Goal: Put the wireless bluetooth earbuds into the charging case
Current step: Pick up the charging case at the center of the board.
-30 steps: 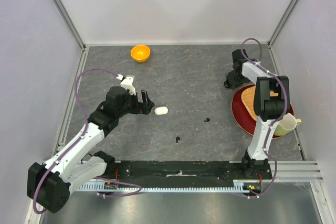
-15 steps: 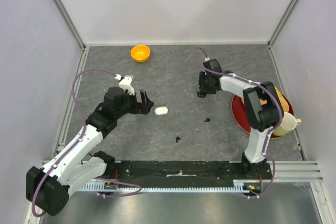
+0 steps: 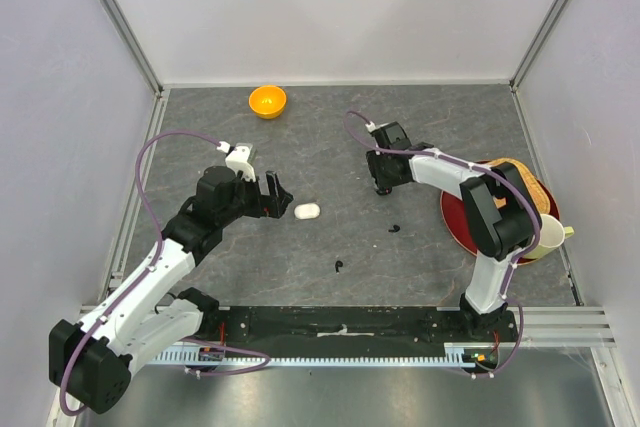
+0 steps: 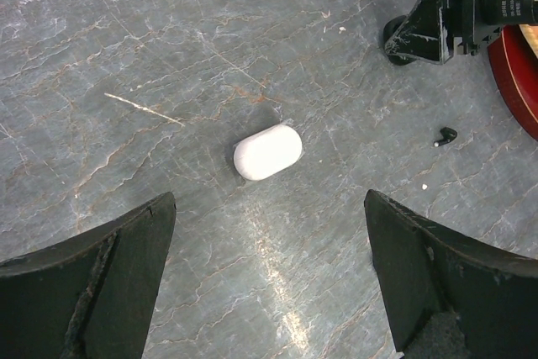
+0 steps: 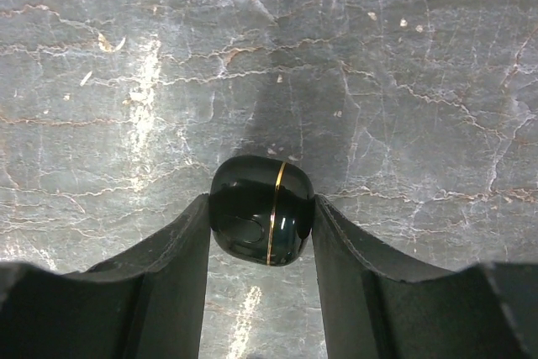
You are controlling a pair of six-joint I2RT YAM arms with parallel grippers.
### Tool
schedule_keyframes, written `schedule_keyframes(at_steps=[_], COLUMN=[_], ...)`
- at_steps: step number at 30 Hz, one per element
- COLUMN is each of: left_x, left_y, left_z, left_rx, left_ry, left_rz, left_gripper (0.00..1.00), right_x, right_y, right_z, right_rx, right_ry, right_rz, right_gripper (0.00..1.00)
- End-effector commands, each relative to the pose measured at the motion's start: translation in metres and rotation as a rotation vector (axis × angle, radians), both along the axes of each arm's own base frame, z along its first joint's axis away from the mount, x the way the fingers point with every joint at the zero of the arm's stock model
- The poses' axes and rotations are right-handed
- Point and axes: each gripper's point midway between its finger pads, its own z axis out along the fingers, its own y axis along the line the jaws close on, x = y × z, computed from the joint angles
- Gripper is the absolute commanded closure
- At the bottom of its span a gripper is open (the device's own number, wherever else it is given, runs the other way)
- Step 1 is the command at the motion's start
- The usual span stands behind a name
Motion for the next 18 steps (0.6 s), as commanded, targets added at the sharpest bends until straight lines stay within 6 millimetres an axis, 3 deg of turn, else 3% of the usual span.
schedule_keyframes(at_steps=[1, 4, 9, 10, 18], left_x=[0.005, 0.005, 0.005, 0.006, 0.005], left_y=[0.004, 0.004, 0.003, 0.002, 0.001], left_z=[0.011, 0.011, 0.010, 0.010, 0.009], left_rx=[-0.015, -0.013, -0.015, -0.016, -0.018], left_ry=[-0.034, -0.035, -0.029, -0.028, -0.024], left_rz=[0.030, 0.031, 0.028, 0.027, 0.022], left_gripper=[0.01, 0.01, 0.01, 0.01, 0.01], right_x=[0.001, 0.001, -0.001, -0.001, -0.003], right_y=[0.003, 0.005, 0.005, 0.003, 0.003], right_z=[0.006, 0.004, 0.007, 0.007, 0.017], right_rx=[-0.024, -0.018, -0.008, -0.008, 0.024], right_ry=[-0.047, -0.053, -0.065, -0.070, -0.104], right_rz=[0.017, 0.008, -0.008, -0.013, -0.044], right_gripper=[0.48, 0.46, 0.36, 0.29, 0.27])
